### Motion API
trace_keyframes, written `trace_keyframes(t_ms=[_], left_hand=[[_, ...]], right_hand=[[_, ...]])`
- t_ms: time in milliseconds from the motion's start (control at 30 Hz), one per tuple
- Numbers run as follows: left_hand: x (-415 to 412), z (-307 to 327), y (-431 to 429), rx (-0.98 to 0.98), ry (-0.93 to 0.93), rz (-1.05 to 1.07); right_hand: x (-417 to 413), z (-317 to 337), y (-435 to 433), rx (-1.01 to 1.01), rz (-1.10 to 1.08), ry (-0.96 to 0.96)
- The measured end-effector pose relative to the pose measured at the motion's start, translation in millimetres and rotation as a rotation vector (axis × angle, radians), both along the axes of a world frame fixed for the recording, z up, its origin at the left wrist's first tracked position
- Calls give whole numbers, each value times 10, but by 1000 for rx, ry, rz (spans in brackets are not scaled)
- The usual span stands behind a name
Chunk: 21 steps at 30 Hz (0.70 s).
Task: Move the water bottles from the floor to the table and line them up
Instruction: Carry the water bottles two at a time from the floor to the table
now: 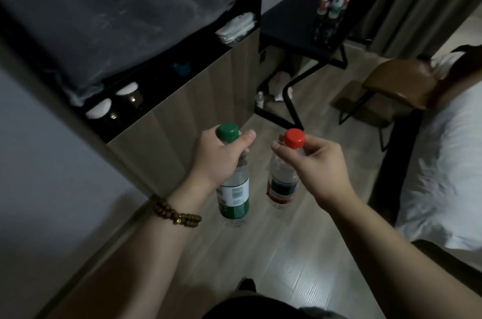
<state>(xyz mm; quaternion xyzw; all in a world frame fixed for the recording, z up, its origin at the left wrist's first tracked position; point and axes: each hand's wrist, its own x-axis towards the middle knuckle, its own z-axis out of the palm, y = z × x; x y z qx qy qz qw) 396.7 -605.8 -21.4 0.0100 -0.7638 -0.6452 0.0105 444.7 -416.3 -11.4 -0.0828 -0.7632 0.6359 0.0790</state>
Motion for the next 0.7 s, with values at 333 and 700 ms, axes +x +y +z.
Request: trace_keyframes(t_ms=[333,700], left_hand=[[-1841,-12,1666,-65,20,-84],[-3568,273,3574,-48,-26,25]], right_hand=[[-1683,-98,1648,-58,-111,22],[-3663,237,3670,26,9,53]])
